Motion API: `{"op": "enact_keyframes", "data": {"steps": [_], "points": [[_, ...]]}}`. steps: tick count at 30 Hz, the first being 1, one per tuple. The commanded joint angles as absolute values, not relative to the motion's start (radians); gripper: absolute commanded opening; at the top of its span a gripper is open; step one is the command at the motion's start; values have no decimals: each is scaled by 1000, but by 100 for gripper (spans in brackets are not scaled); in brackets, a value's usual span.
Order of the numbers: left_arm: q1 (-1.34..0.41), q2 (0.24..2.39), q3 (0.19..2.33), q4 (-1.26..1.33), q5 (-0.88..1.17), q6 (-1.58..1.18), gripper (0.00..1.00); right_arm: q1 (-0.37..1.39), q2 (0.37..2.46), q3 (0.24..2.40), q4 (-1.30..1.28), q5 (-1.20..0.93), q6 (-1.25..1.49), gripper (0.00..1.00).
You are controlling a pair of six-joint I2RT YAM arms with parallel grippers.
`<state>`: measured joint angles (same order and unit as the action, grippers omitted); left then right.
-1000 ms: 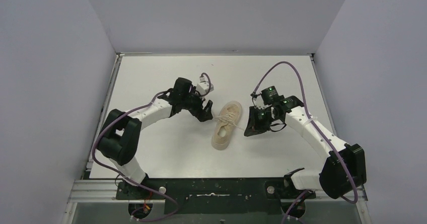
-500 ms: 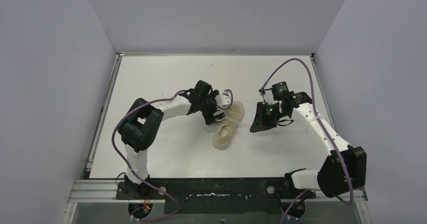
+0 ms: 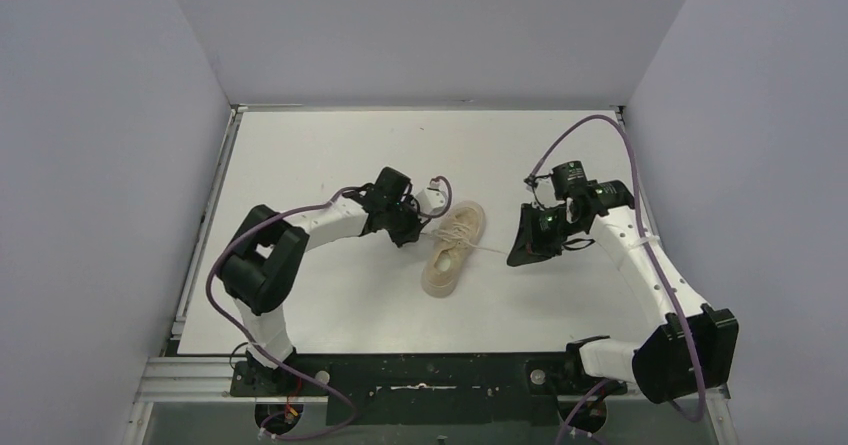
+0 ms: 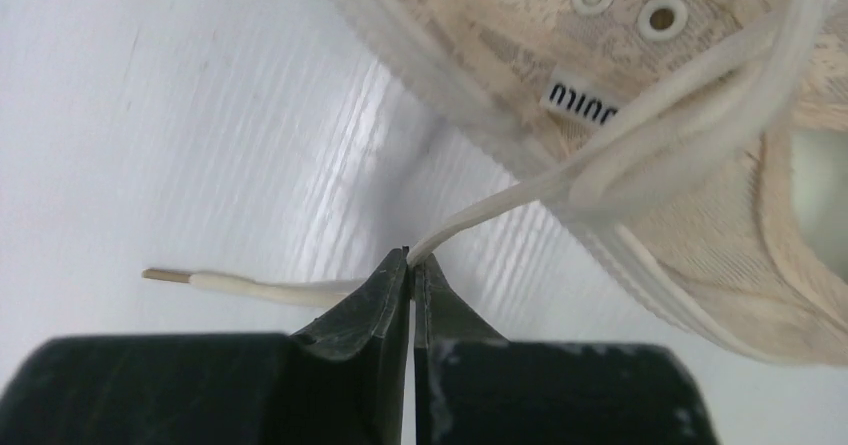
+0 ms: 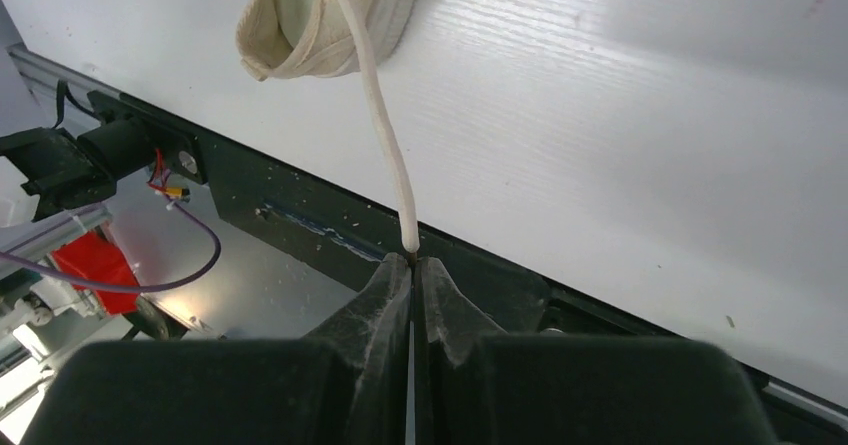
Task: Tie the shoes
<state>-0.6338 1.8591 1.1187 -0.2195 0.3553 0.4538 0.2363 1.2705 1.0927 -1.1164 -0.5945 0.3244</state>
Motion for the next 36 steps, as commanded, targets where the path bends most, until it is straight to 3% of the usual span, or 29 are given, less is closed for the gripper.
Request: {"op": "enact_keyframes", "data": {"steps": [1,10,18,25,36], "points": [[-589,1664,1108,-296,262,136,0,195,1199,1159,-1219,-492,320,0],[-536,1479,1068,-661,81,-343,0,47,1244,1165,-1336,-351,356,0],[-429,1559,1055,-619,151,-496,0,-53,1345,1130,-1210,197,519,0],[-316,1682,1120,-722,210,-498,0,-123,1551,1139,-1081,307,635,0],[-302,1578,964,-684,285,-520,0,-122,1754,1232,-1014,408,645,0]]}}
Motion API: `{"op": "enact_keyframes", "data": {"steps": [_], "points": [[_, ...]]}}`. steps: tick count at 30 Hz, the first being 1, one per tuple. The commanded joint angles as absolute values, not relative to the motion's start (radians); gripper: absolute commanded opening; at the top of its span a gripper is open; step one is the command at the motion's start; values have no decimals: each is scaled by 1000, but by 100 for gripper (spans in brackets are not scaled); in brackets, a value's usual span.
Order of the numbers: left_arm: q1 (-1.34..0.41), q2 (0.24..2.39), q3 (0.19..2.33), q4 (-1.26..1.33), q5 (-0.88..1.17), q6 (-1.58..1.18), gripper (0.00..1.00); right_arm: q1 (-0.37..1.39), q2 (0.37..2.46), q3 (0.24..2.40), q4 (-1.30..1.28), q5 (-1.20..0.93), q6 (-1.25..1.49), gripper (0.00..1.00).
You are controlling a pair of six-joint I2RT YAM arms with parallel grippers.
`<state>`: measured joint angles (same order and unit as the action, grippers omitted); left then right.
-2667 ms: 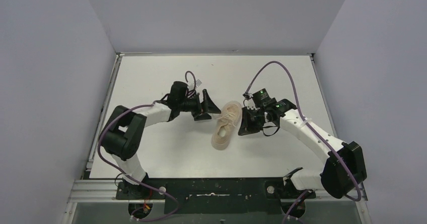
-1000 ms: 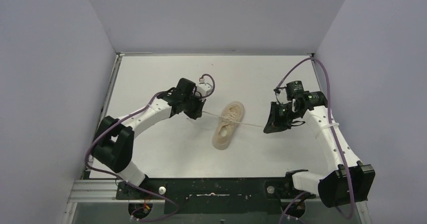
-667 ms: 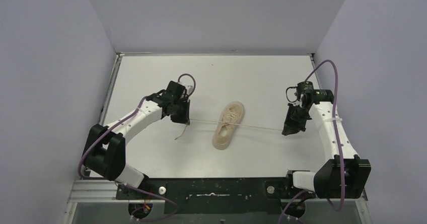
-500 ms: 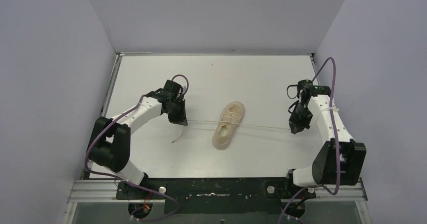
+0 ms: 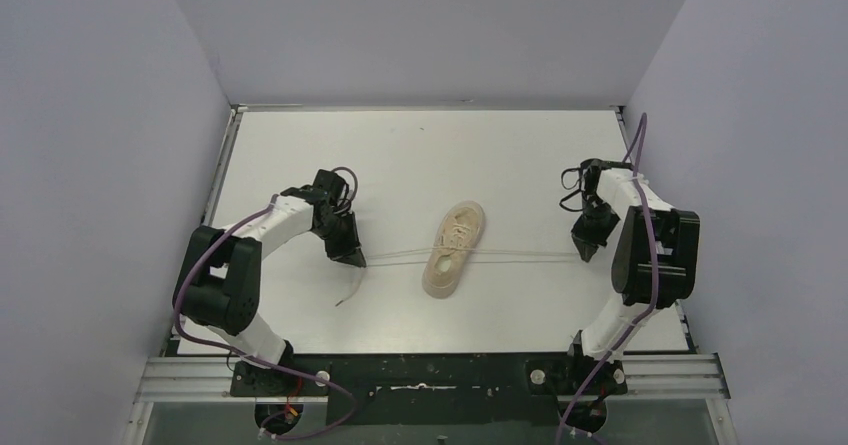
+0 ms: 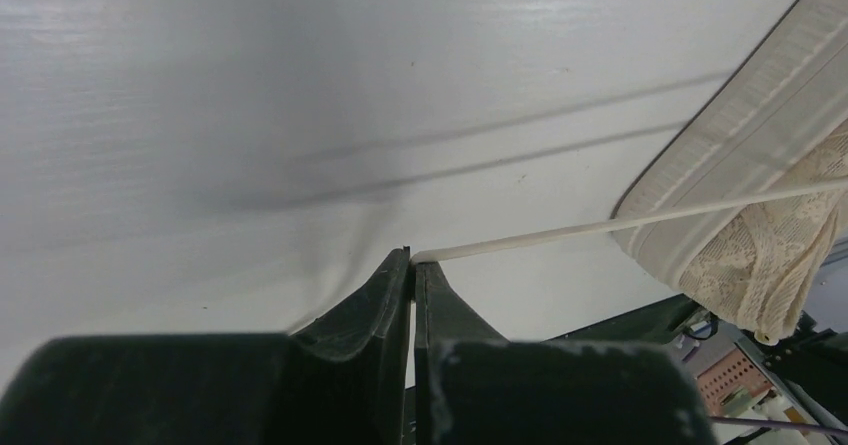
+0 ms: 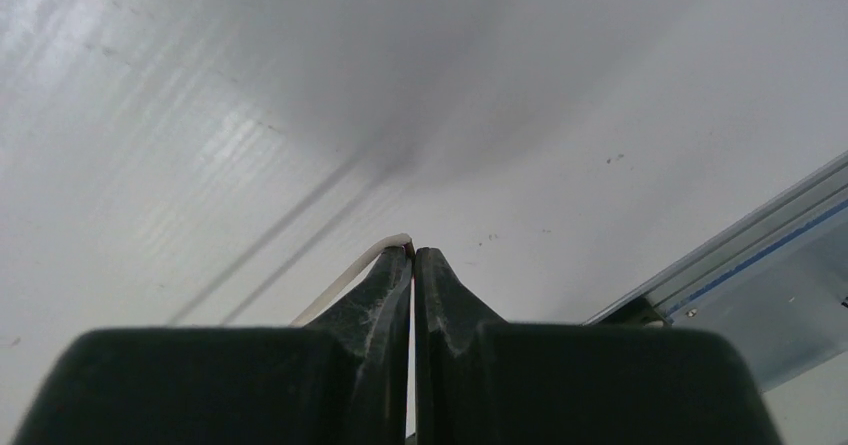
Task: Tie the shoes
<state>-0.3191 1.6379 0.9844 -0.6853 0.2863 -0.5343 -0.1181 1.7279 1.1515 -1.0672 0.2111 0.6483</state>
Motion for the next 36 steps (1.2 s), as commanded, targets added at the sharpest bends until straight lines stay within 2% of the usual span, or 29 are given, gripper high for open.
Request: {"op": "enact_keyframes", "data": {"steps": [1,5,6,10,12,13,14,15,16,22,25,32,36], "points": [[-302,1578,971,-686,288,-507,0,-122,1760,1240,-1010,407,637,0],[-308,1588,1023,-689,325,-391,0,-115,1753,1255,-993,286,577,0],[-313,1590,1056,-704,313,-356,5,-111,1735,1248,-982,238,551,0],[-372,1560,1119,-697,266,-216,44,-85,1666,1203,-961,118,461,0],[-433,1545,1128,-646,276,-138,57,-83,1658,1194,-952,67,414,0],[-469,1541,1130,-616,271,-100,68,-82,1658,1198,-950,45,398,0],[-508,1539,1126,-571,276,-60,70,-81,1659,1206,-945,16,386,0],[-539,1541,1119,-518,289,-18,79,-81,1658,1216,-939,-24,376,0],[-570,1547,1111,-467,309,24,80,-81,1655,1224,-935,-57,368,0],[-624,1672,1120,-294,450,218,74,-58,1628,1258,-961,-154,354,0],[-627,1752,1173,-316,521,266,64,-37,1595,1251,-967,-173,364,0],[-655,1870,1225,-234,521,236,60,-11,1565,1228,-975,-217,372,0],[-666,1897,1209,-156,482,186,47,-6,1563,1247,-988,-223,374,0]]}}
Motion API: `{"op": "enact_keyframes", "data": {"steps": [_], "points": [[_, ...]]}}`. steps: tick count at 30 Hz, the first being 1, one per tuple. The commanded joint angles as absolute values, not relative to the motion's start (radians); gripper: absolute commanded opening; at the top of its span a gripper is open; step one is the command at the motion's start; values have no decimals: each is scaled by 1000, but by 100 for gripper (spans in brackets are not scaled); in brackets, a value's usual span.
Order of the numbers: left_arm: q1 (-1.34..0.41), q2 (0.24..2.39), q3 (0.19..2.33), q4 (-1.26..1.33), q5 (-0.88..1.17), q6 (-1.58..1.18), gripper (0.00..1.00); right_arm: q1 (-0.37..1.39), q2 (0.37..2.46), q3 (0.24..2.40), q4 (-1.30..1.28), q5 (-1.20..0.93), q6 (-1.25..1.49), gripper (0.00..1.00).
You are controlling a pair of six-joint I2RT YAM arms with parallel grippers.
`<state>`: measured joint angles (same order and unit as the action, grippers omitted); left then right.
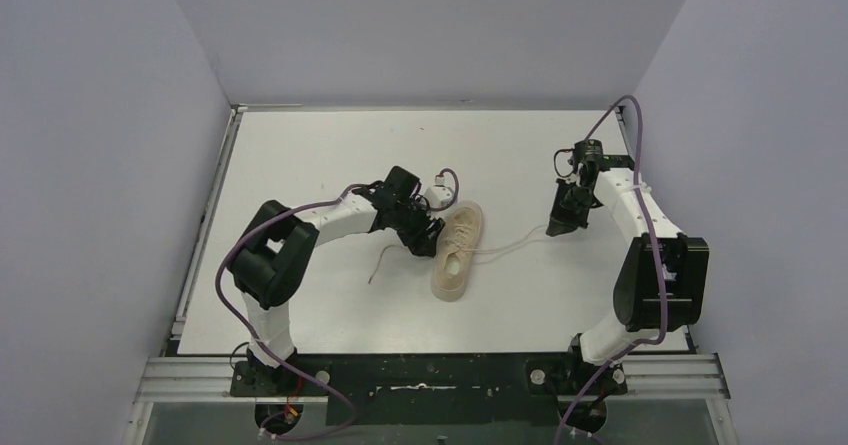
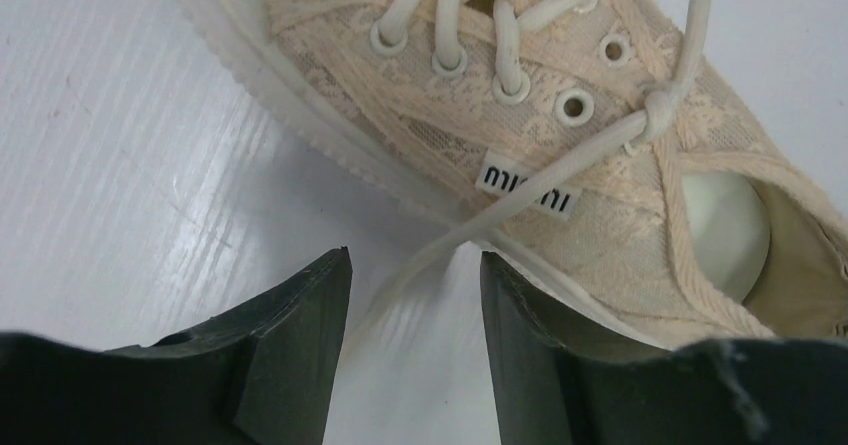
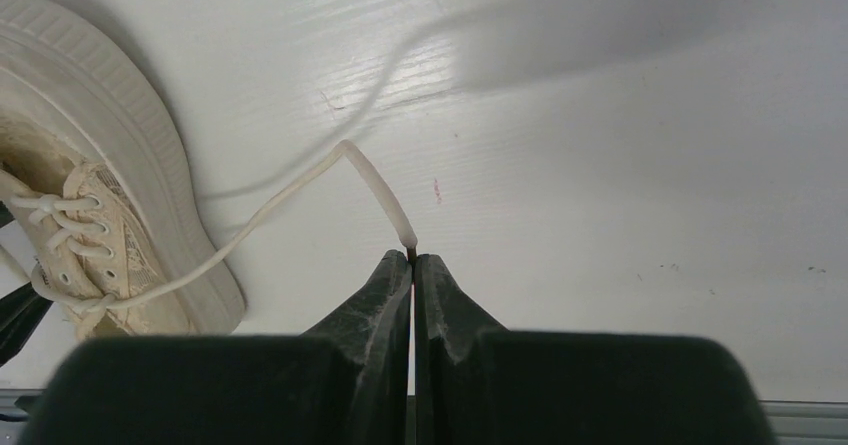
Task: Tie the shoes
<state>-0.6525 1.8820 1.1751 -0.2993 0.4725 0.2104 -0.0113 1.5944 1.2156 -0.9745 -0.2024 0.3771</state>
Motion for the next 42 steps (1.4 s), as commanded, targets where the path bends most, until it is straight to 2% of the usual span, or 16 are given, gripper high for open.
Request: {"op": "enact_keyframes", "data": {"steps": [1,5,11,12,15,17,20,25,30,35,42], "points": [[-667,1897,1202,-136,475,176,45,-6,1560,1251,-990,-226,373,0],[-672,1885,1168,-69,465,177,45,15,1541,1253,-1007,-232,373,0],[-672,1912,1187,-74,553,196,47,18,1503,1232,-1021,-235,382,0],[-672,1917,1187,-71,558,194,44,18,1498,1233,-1024,-234,382,0],[-672,1912,1174,-69,554,192,27,18,1487,1244,-1041,-225,383,0],[-670,1887,1141,-59,547,191,19,16,1470,1249,-1050,-216,384,0],[-669,1829,1105,-33,512,178,1,6,1456,1259,-1069,-207,377,0],[-672,1724,1055,75,425,68,0,9,1452,1325,-1114,-257,364,0],[-676,1640,950,343,384,16,0,45,1512,1450,-1094,-511,397,0],[-678,1691,948,490,479,21,0,127,1642,1598,-943,-789,546,0],[-697,1741,797,845,549,17,0,266,1892,1848,-764,-961,779,0]]}}
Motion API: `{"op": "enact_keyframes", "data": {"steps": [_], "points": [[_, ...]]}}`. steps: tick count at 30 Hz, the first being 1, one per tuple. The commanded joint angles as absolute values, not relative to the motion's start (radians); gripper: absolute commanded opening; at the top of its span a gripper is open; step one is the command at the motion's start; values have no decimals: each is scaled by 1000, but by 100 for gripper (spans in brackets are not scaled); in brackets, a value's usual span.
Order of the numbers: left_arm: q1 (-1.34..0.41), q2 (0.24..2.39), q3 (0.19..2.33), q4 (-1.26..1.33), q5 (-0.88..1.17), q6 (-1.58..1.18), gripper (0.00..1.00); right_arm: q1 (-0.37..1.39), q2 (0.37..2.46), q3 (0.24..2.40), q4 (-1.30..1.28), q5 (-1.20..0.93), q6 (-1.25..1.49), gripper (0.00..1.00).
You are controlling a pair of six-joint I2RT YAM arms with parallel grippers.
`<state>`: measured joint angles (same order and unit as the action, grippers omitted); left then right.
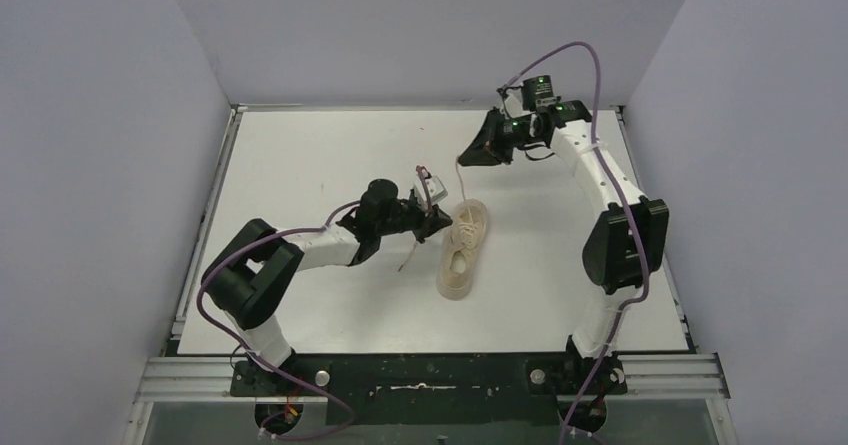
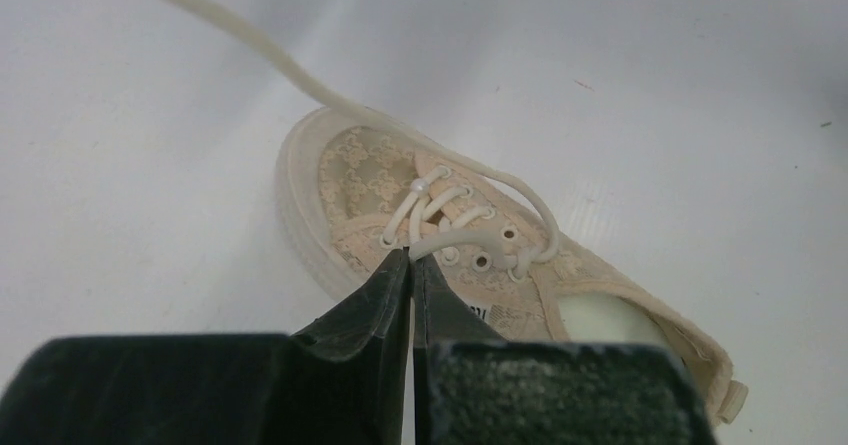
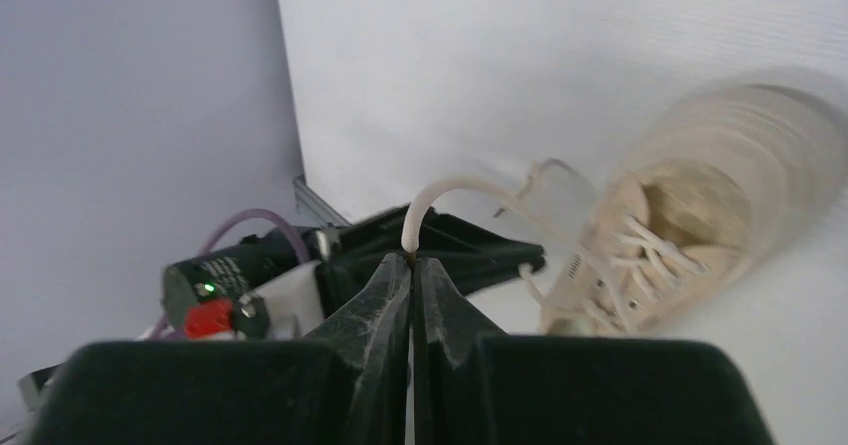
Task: Tie the shoes
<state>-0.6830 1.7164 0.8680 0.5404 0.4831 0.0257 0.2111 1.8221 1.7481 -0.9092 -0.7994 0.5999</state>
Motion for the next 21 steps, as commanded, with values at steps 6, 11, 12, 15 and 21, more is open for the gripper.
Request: {"op": "enact_keyframes", "data": {"steps": [6,11,12,15,21], "points": [[-707,1748,691,1013,562,40,0,357,2031,1939,-844,-970,784,0],[-734,1719,657,1018,586,98,0,477,2142,2009,-990,-945,721,0],[-741,1710,649,1018,588,121,0,498,2175,2040,-1044,-928,701,0],[-756,1684,630,1001,592,160,0,556,2224,2072,-1147,-885,653,0],[-768,1636,607,958,582,223,0,590,2235,2030,-1231,-884,620,6]]}}
